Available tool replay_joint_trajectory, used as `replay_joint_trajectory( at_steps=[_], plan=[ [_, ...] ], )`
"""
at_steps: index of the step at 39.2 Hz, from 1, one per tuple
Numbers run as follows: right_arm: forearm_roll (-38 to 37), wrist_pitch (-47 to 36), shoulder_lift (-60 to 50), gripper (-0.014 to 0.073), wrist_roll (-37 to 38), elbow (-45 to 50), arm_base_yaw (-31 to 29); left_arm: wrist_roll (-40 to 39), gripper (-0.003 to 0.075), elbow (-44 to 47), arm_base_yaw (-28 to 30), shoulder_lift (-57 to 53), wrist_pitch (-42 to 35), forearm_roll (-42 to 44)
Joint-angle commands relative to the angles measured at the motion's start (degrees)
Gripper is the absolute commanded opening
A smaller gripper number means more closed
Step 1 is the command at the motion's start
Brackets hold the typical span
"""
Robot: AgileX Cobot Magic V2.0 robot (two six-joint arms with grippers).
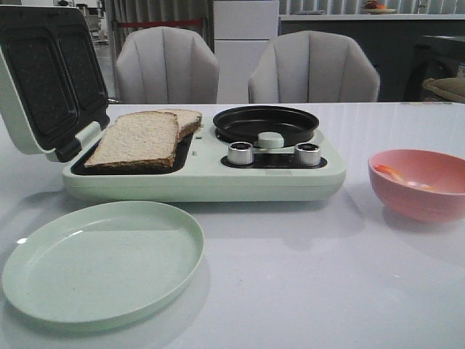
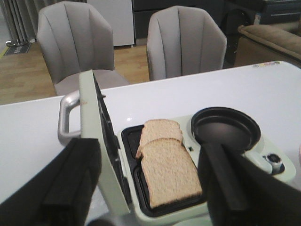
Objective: Make breakfast with bread and shrimp
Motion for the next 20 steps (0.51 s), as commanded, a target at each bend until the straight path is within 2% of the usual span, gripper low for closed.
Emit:
replay_joint_trajectory(
  at_steps=[1,7,14,20],
  plan=[
    [-0.08,-5.29,0.47,0.0458,0.06,-1.58,-0.16,-1.96,0.0511,-6.98,2.12,6.39,-3.33,1.41],
    [-0.08,-5.29,0.47,0.0458,0.06,-1.58,-0.16,-1.96,0.0511,-15.02,8.98,16.32,-2.9,-2.67],
    [-0.08,-5.29,0.47,0.0458,0.06,-1.58,-0.16,-1.26,0.0511,-23.28,20.91,25.37,-3.11,-14.59],
    [-0.08,-5.29,0.47,0.0458,0.06,-1.58,-0.16,10.43,0.0511,-28.94,30.77,31.77,-2.97,-33.59]
  ],
)
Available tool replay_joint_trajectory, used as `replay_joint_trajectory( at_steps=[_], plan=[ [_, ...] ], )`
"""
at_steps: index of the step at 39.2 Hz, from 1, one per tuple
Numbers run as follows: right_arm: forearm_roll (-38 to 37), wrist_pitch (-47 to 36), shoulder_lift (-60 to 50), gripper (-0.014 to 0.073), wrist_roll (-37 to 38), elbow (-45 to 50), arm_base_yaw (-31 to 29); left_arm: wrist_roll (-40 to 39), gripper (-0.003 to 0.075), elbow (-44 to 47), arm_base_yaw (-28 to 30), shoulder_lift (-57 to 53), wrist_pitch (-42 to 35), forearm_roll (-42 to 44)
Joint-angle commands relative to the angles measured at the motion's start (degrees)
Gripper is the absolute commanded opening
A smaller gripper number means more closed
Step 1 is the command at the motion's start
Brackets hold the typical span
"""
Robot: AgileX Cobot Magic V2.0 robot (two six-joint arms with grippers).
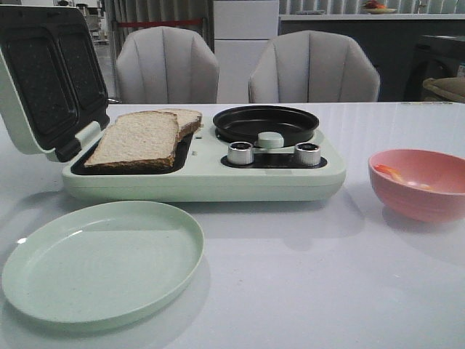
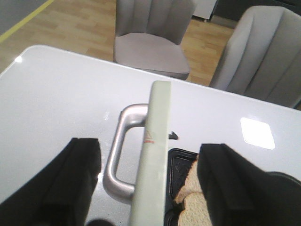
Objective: Make breakfast with bread and shrimp
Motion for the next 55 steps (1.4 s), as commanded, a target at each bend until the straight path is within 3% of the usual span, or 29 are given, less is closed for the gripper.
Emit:
replay_joint_trajectory(
  at_steps=[1,10,24,28,31,38,42,55],
  plan=[
    [-0.13,-5.29,0.47,0.0458,0.06,-1.58,-0.16,8.73,0.0511,-4.56,5.19,2.01,-3.33,-14.02],
    [-0.13,-5.29,0.47,0.0458,0.06,-1.58,-0.16,34.65,0.0511,-7.77,16.56,8.86,2.35,-46.87],
    [-0.13,-5.29,0.47,0.0458,0.06,-1.58,-0.16,57.91,0.0511,-7.77,23.84,19.7,17.16,-80.34],
    [-0.13,-5.29,0.47,0.0458,0.06,-1.58,-0.16,59.95,0.0506,-7.77,23.84,22.55,19.06,-81.07],
    [-0.13,-5.29,0.47,0.0458,0.06,-1.58,-0.16,59.95,0.0453,-7.77,23.84,23.81,20.08,-81.35],
    [-0.13,-5.29,0.47,0.0458,0.06,-1.58,-0.16,59.95,0.0206,-7.77,23.84,25.53,20.84,-81.8],
    [-0.13,-5.29,0.47,0.0458,0.06,-1.58,-0.16,61.12,0.0111,-7.77,23.61,26.0,22.47,-82.97],
    [-0.13,-5.29,0.47,0.0458,0.06,-1.58,-0.16,62.5,0.0114,-7.77,16.37,26.0,22.32,-83.08]
  ],
)
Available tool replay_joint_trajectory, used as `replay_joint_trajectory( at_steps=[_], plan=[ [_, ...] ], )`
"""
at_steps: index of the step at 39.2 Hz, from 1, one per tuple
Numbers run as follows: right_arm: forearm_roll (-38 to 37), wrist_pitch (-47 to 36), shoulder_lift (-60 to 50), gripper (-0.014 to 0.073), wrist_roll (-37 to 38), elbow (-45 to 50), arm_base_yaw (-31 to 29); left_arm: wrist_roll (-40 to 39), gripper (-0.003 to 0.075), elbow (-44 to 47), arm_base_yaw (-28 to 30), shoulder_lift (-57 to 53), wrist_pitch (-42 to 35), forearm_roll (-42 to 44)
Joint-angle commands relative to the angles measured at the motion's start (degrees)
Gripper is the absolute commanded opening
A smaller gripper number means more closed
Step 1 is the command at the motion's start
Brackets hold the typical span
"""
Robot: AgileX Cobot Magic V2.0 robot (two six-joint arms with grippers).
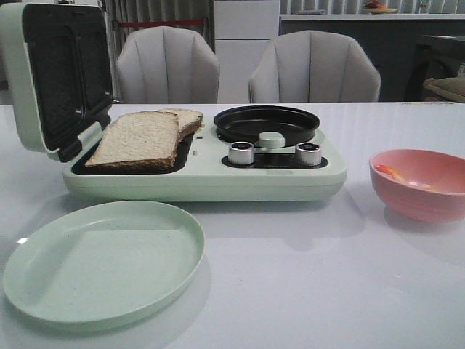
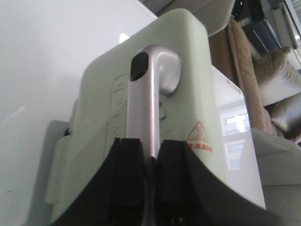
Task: Make breakfast with bread and shrimp
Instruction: 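Push the sandwich maker lid down over the bread with the left gripper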
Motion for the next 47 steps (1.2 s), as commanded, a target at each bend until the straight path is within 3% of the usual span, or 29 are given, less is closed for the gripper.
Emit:
replay_joint_trajectory(
  at_steps=[1,10,22,39,43,47],
  plan=[
    [-0.13,-5.29,0.47,0.0458,0.06,-1.58,-0.16,0.39,0.0114,-1.3,-3.44,-2.37,1.26,-1.65],
    [-0.13,-5.29,0.47,0.0458,0.06,-1.58,-0.16,3.48,0.0114,-1.3,-13.0,-2.27,-0.93,-0.4],
    [-0.13,-5.29,0.47,0.0458,0.06,-1.58,-0.16,4.91,0.0114,-1.3,-24.36,2.8,-6.61,11.77],
    [-0.13,-5.29,0.47,0.0458,0.06,-1.58,-0.16,4.8,0.0114,-2.99,-25.46,4.26,-6.07,16.88],
    [-0.13,-5.29,0.47,0.0458,0.06,-1.58,-0.16,4.16,0.0115,-5.38,-25.46,1.71,-5.86,21.57],
    [-0.13,-5.29,0.47,0.0458,0.06,-1.58,-0.16,-1.97,0.0115,-7.86,-25.46,-1.85,-5.77,33.08]
  ],
)
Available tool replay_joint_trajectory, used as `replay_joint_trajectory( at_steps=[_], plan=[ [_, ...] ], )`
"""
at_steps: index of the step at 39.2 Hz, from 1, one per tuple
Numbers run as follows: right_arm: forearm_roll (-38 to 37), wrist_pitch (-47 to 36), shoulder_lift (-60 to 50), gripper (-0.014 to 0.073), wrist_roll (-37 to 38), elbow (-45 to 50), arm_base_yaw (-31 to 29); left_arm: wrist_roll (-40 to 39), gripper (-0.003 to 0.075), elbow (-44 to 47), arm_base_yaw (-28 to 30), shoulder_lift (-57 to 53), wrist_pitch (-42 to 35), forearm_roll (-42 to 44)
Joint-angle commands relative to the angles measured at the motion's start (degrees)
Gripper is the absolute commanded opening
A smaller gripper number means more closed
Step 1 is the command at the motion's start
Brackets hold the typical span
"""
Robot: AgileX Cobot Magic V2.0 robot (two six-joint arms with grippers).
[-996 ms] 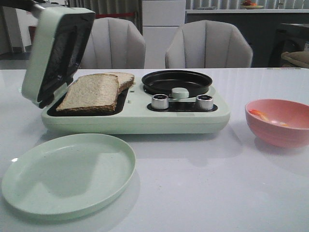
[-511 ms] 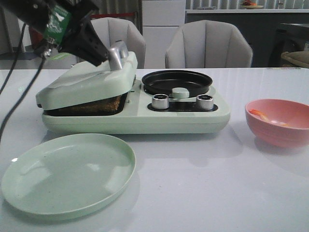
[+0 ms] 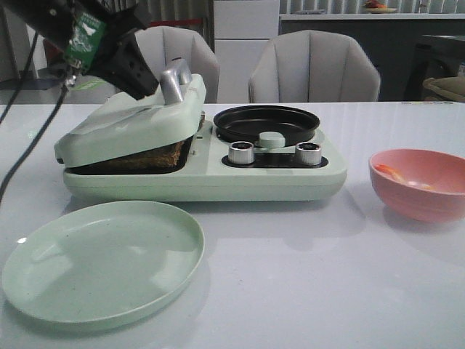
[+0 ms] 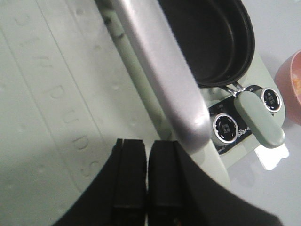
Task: Make breakfast with bread and shrimp
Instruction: 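Push the sandwich maker lid down over the bread with the left gripper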
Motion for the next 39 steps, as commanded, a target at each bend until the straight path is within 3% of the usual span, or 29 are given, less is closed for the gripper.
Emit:
replay_joint_trajectory(
  at_steps=[1,9,14,24,39],
  plan=[
    [-0.21,-5.29,0.6,0.0458,0.06,-1.58,-0.16,-6.02,0.0115,-4.38,-0.48,-7.53,-0.39,8.77],
    [-0.21,-5.29,0.6,0.0458,0.06,-1.58,-0.16,-21.22,0.0115,-5.9,-0.48,-16.37,1.67,35.38],
    [-0.21,-5.29,0.6,0.0458,0.06,-1.58,-0.16,-28.16,0.0115,-3.81,-0.48,-22.46,1.89,45.63],
    [-0.21,-5.29,0.6,0.0458,0.06,-1.58,-0.16,-28.65,0.0115,9.19,-0.84,-36.65,-2.3,46.98],
    [-0.21,-5.72,0.6,0.0458,0.06,-1.58,-0.16,-29.87,0.0115,39.02,-0.84,-62.4,-19.99,45.03]
  ],
)
